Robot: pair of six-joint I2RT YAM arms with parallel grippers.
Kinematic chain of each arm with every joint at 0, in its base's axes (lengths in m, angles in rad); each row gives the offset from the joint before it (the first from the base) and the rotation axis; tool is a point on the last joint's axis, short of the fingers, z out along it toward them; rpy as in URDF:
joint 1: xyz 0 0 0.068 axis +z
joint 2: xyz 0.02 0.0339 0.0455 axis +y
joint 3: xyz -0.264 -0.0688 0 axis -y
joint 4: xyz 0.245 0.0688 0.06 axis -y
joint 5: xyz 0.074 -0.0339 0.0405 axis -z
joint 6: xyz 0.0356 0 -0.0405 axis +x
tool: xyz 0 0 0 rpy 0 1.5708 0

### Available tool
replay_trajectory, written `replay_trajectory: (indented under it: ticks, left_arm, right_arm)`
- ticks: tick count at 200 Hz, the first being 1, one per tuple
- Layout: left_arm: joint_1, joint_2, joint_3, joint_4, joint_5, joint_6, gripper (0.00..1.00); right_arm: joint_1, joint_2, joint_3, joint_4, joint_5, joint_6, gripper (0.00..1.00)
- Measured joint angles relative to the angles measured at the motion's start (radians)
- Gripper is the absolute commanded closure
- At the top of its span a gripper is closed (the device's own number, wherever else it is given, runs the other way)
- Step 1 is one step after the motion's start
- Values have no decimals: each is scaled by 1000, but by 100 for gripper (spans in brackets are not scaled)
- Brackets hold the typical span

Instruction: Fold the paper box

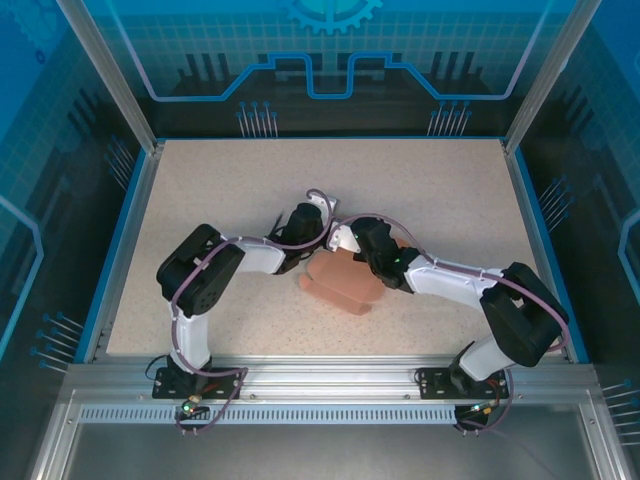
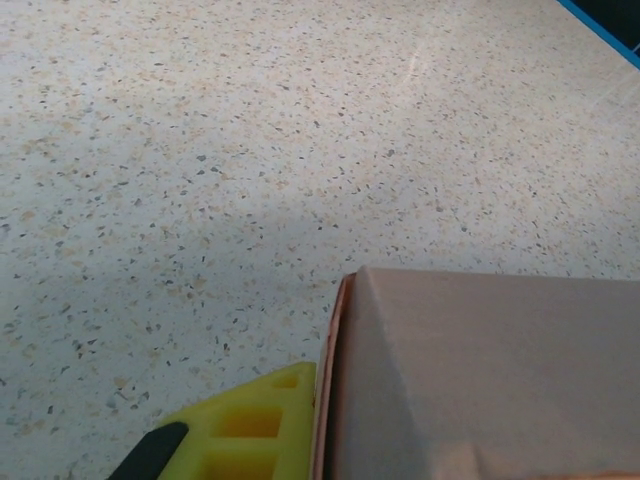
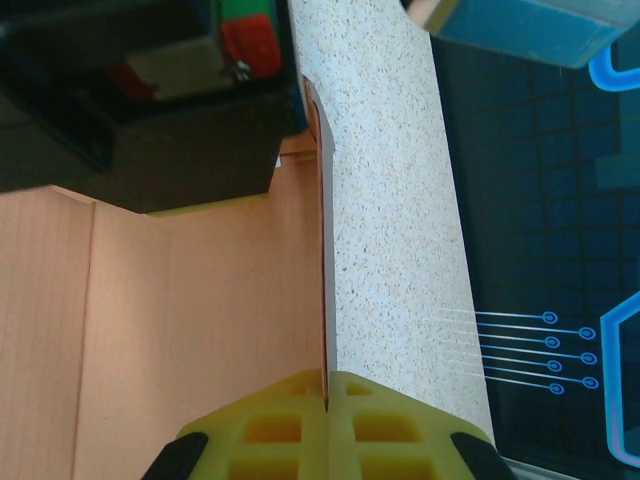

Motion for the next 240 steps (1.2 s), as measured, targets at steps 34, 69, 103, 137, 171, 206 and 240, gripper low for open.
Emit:
replay_trajectory:
  ticks: [34, 69, 103, 137, 171, 206, 240]
  left_arm:
    - [-26, -1, 35, -69, -82, -10, 99]
    - [-32, -2, 32, -62, -94, -6, 94]
    - [-24, -2, 2, -4, -58, 18, 84]
    - [-8, -8, -24, 33, -32, 22, 68]
    - [2, -18, -54, 46, -1, 24, 57]
    - [2, -24, -85, 63, 34, 27, 46]
    - [2, -26, -114, 77, 59, 28, 44]
  right_arm:
    - [7, 4, -4, 11, 11, 13, 96]
    - [8, 4, -11, 26, 14, 31, 96]
    - [8, -5, -16, 24, 14, 58, 96]
    - [8, -21, -21, 6, 2, 84, 96]
    - [8, -25, -21, -3, -8, 96, 96]
    - [7, -28, -21, -8, -24, 100, 96]
    - [5, -31, -21, -13, -32, 103, 96]
